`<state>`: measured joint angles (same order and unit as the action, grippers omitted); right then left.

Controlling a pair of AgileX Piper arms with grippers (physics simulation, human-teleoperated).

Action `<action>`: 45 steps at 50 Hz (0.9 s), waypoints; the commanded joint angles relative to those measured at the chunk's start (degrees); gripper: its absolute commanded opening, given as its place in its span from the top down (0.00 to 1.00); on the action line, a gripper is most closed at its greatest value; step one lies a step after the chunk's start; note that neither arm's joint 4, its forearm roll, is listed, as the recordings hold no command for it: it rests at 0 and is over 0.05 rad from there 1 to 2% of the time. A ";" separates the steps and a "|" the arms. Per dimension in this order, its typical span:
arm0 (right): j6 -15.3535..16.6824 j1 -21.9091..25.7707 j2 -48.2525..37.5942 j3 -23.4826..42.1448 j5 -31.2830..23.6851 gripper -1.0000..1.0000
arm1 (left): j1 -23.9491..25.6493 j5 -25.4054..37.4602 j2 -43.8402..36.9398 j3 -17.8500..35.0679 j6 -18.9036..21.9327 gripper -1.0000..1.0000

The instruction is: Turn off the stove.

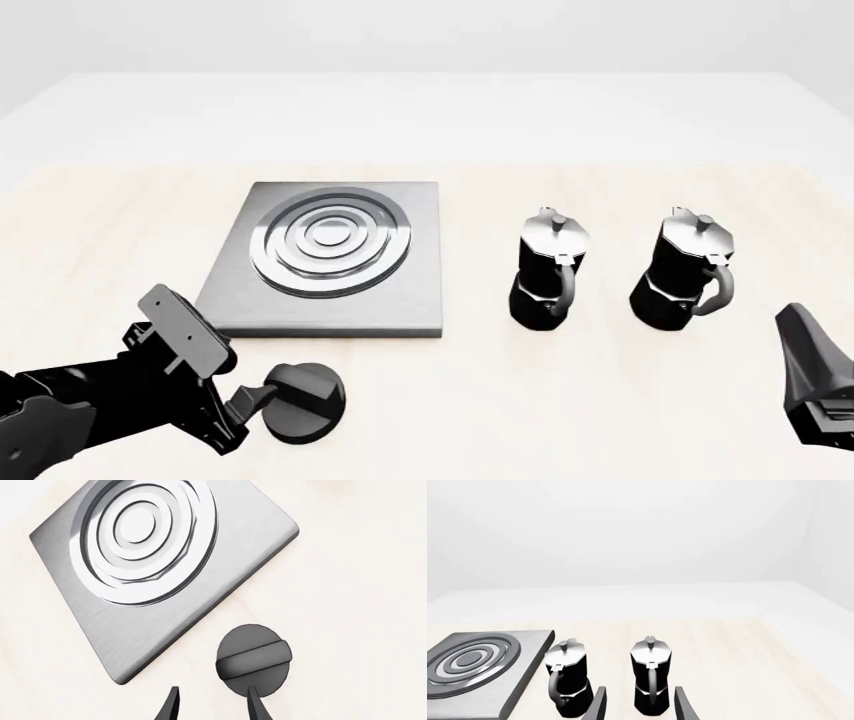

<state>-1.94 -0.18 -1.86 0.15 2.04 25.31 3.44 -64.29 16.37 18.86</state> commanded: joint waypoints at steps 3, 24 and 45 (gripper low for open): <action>-0.02 0.07 -1.34 -0.02 1.30 0.00 | -2.55 -5.43 -6.47 -0.11 1.98 0.00; -0.07 0.10 -1.42 -0.06 1.41 0.00 | -3.15 -13.00 -14.88 -1.34 1.70 0.00; -0.02 0.34 -2.41 -0.09 2.38 0.00 | -5.76 -10.86 -14.84 1.82 5.08 0.00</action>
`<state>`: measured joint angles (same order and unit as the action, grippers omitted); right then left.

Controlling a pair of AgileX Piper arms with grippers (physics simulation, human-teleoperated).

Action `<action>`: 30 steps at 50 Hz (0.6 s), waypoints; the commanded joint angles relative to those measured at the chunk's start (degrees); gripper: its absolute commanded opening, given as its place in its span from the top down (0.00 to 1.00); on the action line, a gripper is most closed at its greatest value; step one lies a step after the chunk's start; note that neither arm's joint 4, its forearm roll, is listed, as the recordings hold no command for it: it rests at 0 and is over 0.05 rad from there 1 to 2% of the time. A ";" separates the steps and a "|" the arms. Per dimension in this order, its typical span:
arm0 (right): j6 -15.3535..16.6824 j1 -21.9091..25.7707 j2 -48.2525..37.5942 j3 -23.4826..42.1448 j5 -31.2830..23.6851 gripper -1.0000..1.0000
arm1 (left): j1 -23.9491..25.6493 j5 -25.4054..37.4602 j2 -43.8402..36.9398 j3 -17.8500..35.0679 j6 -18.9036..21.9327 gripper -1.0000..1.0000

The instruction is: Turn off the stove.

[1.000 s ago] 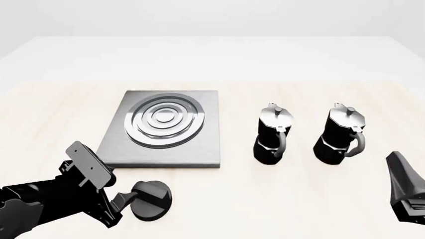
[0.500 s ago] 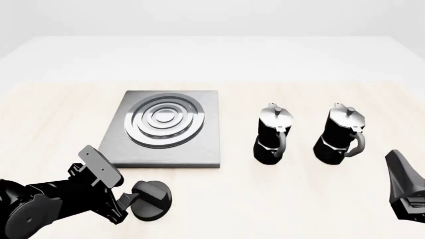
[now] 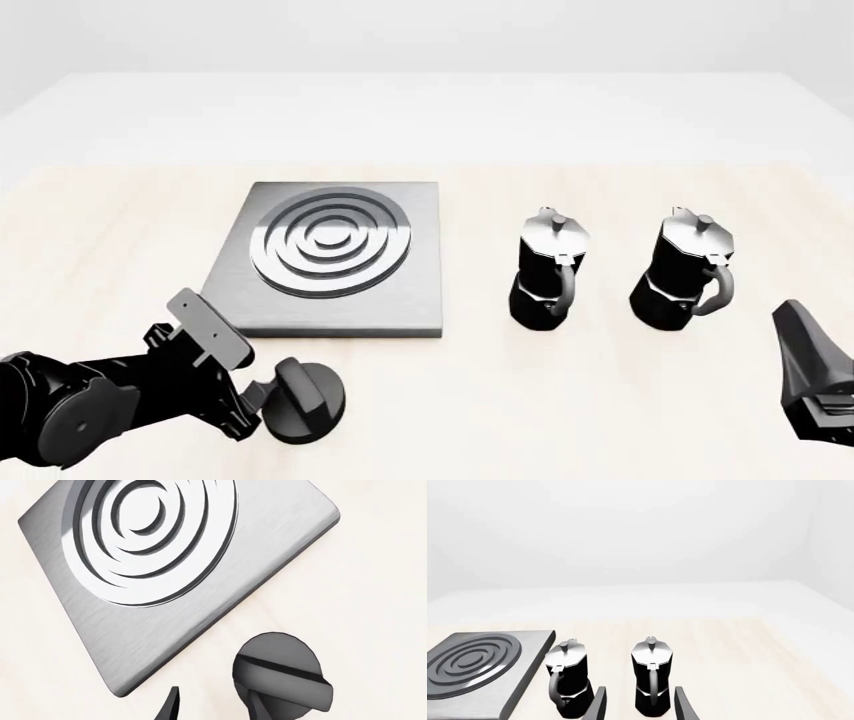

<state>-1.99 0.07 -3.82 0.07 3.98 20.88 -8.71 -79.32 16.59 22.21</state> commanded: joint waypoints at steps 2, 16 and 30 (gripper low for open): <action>0.03 0.09 -0.55 -0.01 0.54 0.00 | -1.62 2.03 0.64 2.11 2.47 0.00; 0.24 0.15 -1.09 -0.02 1.07 0.00 | -1.69 5.81 2.91 5.63 5.01 0.00; 0.31 0.09 -1.33 -0.02 1.36 0.00 | 1.56 5.00 0.89 7.22 3.69 0.00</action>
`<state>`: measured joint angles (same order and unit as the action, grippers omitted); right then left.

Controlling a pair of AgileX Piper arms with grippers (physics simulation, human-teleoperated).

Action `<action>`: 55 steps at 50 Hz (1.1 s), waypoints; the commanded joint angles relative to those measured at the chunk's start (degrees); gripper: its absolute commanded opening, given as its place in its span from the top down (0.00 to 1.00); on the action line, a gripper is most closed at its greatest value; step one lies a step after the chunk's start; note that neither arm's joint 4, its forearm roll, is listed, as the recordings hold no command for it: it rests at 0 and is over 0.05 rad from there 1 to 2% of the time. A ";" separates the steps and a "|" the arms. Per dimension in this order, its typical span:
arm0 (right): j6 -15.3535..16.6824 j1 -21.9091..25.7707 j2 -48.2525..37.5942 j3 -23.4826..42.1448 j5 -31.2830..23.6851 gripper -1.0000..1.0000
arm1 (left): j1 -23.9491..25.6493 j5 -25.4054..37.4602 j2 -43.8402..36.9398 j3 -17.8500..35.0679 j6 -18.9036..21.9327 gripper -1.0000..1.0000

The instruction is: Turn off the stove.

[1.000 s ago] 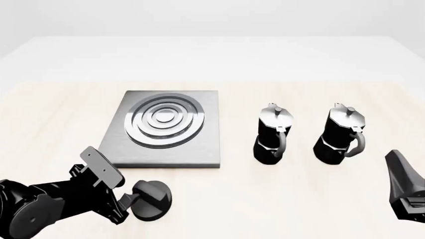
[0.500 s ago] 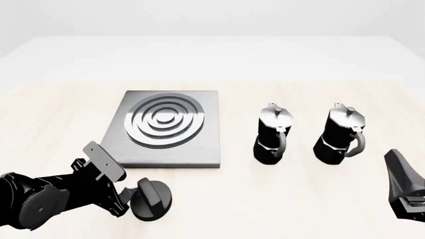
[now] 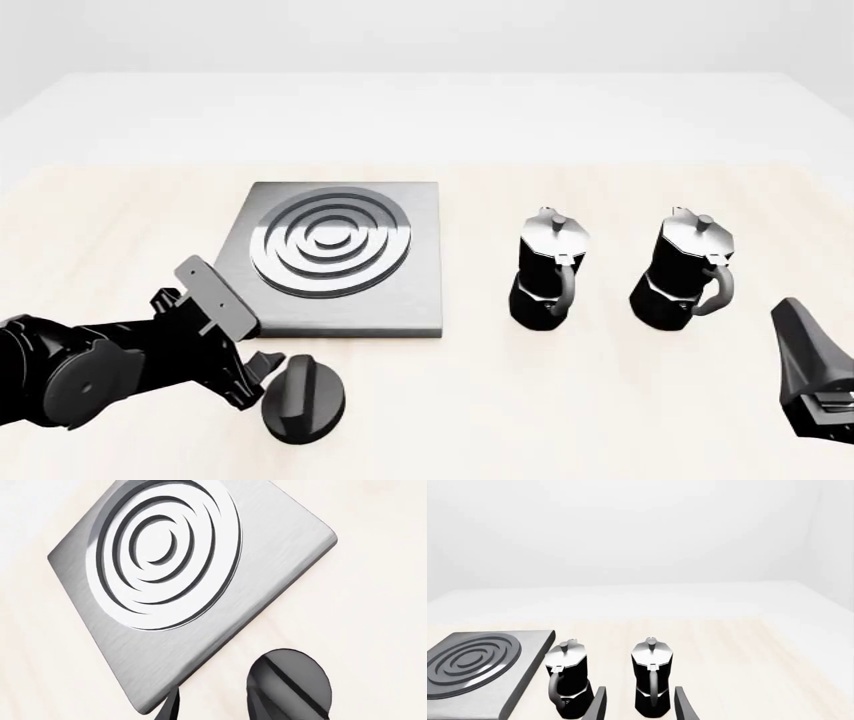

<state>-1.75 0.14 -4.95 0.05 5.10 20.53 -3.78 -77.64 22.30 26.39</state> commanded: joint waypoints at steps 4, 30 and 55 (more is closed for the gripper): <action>0.06 0.10 -0.29 0.00 0.35 0.00 | 3.01 -0.31 -1.23 1.53 -1.21 0.00; 0.08 0.78 -0.70 -0.01 0.85 0.00 | -4.62 9.74 9.42 6.33 4.23 0.00; 0.03 0.93 1.43 0.04 -1.00 0.00 | -12.76 25.55 32.58 2.34 3.15 0.00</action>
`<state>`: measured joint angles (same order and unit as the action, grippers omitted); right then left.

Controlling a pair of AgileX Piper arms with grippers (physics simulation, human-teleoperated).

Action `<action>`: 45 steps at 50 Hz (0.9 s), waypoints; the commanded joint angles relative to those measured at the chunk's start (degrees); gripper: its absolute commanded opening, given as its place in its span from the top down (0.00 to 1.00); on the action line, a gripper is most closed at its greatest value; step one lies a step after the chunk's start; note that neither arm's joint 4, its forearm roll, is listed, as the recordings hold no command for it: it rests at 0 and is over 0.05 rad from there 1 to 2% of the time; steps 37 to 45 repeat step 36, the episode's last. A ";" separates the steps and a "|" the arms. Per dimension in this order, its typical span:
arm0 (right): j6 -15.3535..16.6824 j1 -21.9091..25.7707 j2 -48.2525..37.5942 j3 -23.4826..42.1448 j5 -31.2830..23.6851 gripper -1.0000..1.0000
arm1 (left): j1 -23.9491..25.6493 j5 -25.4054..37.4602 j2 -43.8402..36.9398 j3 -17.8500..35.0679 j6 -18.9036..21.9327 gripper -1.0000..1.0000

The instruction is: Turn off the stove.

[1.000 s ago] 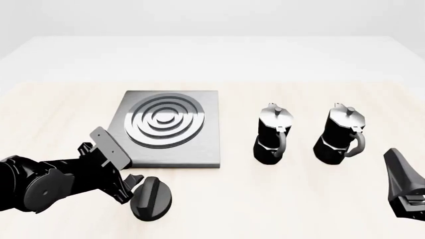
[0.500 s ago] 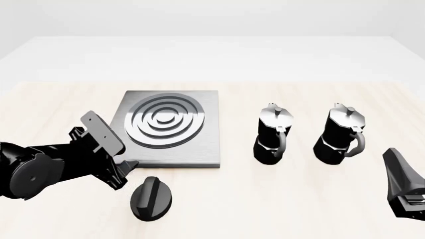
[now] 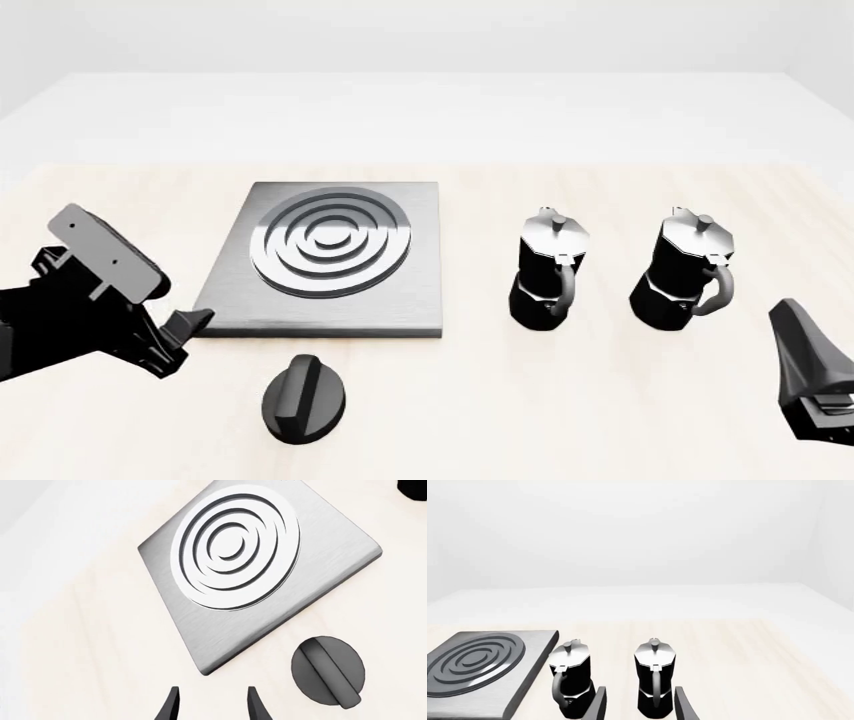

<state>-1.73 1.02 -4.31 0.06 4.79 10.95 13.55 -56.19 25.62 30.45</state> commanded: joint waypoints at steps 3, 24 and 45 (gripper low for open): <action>-0.02 0.00 0.83 0.03 -0.69 0.00 | -3.92 10.86 13.78 -0.51 -1.20 0.00; -0.14 0.39 -0.11 0.03 0.33 0.00 | -9.77 21.55 26.64 -0.67 -3.58 0.00; 0.00 0.25 0.79 0.02 -0.57 0.00 | -12.21 24.33 30.78 -1.54 -5.45 0.00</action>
